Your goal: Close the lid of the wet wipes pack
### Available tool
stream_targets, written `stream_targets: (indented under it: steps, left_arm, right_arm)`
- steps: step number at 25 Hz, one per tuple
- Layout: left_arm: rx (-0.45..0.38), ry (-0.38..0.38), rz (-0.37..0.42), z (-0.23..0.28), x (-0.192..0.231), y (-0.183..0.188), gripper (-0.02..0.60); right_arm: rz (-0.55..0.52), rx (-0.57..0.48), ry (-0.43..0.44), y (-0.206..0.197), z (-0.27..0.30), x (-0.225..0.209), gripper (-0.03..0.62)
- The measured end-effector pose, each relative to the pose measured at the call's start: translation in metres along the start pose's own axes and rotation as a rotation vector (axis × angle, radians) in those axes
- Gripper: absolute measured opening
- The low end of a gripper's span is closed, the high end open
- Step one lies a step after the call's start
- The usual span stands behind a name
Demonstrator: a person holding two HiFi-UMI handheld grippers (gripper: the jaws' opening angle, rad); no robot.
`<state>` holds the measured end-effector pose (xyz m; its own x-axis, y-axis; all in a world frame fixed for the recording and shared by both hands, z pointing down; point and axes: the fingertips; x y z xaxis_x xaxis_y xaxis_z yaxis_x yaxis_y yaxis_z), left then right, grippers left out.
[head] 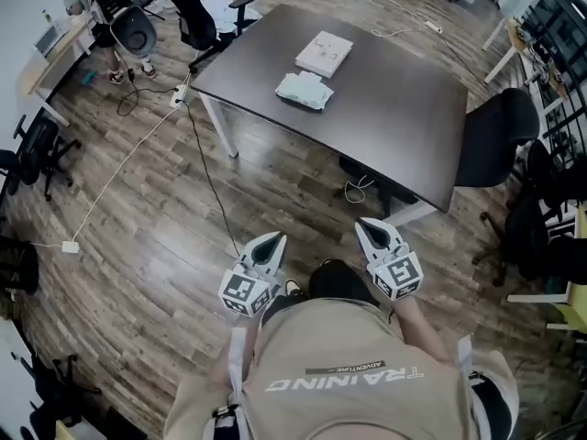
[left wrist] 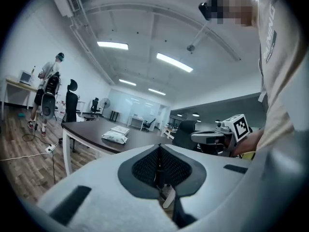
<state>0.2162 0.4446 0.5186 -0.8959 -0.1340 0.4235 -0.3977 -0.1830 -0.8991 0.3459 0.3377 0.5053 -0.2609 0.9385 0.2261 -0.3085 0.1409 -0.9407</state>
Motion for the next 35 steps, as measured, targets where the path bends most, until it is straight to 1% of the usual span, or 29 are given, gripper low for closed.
stream_targets:
  steps: [3,5,7,9,11,13,17,18,19,20,22,24,25,26,28,30,32,35]
  left_arm:
    - [0.005,-0.001,-0.015,0.013,0.007,-0.005,0.009]
    - [0.019,0.009,-0.040,0.025,0.018,-0.010,0.009]
    - [0.048,0.027,-0.065,0.035,0.030,-0.015,0.009]
    - [0.080,0.058,-0.072,0.043,0.049,-0.012,0.009]
    - [0.103,0.094,-0.062,0.055,0.071,0.001,0.009]
    - [0.109,0.115,-0.051,0.073,0.088,0.023,0.009]
    - [0.098,0.107,0.038,0.121,0.108,0.063,0.009]
    - [0.091,0.107,0.043,0.133,0.112,0.071,0.009]
    - [0.075,0.111,0.028,0.144,0.116,0.079,0.009]
    - [0.050,0.115,-0.005,0.154,0.121,0.088,0.009]
    - [-0.014,0.129,-0.104,0.170,0.137,0.105,0.009]
    - [-0.069,0.171,-0.198,0.179,0.155,0.114,0.009]
    - [-0.085,0.202,-0.215,0.179,0.162,0.118,0.009]
    - [-0.091,0.235,-0.207,0.178,0.169,0.121,0.009]
    - [-0.086,0.298,-0.166,0.175,0.182,0.128,0.009]
    - [-0.074,0.331,-0.153,0.175,0.195,0.130,0.009]
    - [-0.059,0.333,-0.145,0.180,0.204,0.130,0.009]
    - [-0.052,0.298,-0.154,0.194,0.218,0.133,0.009]
  right_arm:
    - [0.014,0.040,0.017,-0.015,0.000,-0.003,0.014]
    - [0.046,0.058,0.026,-0.027,0.010,-0.010,0.014]
    - [0.088,0.070,0.041,-0.037,0.025,-0.016,0.014]
    - [0.125,0.075,0.066,-0.044,0.045,-0.023,0.014]
    - [0.155,0.076,0.094,-0.048,0.071,-0.034,0.014]
    - [0.161,0.064,0.111,-0.044,0.100,-0.052,0.014]
    - [0.100,-0.037,0.089,-0.014,0.163,-0.101,0.014]
    - [0.096,-0.052,0.088,-0.009,0.176,-0.112,0.014]
    - [0.100,-0.061,0.093,-0.005,0.188,-0.121,0.014]
    - [0.107,-0.065,0.103,-0.002,0.198,-0.128,0.014]
    - [0.112,-0.057,0.140,-0.006,0.216,-0.137,0.014]
    - [0.107,-0.035,0.193,-0.018,0.229,-0.137,0.014]
    - [0.105,-0.029,0.220,-0.021,0.233,-0.136,0.014]
    - [0.104,-0.029,0.243,-0.020,0.237,-0.135,0.014]
    - [0.113,-0.041,0.264,-0.014,0.249,-0.137,0.014]
    - [0.132,-0.050,0.266,-0.012,0.264,-0.140,0.014]
    - [0.149,-0.054,0.269,-0.012,0.276,-0.144,0.014]
    - [0.160,-0.067,0.266,-0.008,0.291,-0.147,0.014]
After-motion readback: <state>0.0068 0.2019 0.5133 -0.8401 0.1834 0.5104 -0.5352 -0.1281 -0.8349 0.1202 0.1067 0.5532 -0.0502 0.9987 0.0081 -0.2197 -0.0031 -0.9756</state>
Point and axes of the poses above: the fingertips, and each gripper's own axes: z forward along the fingers, x to its left, y out of its top, and after that the axes turned 11 degrees about -z, right-handed
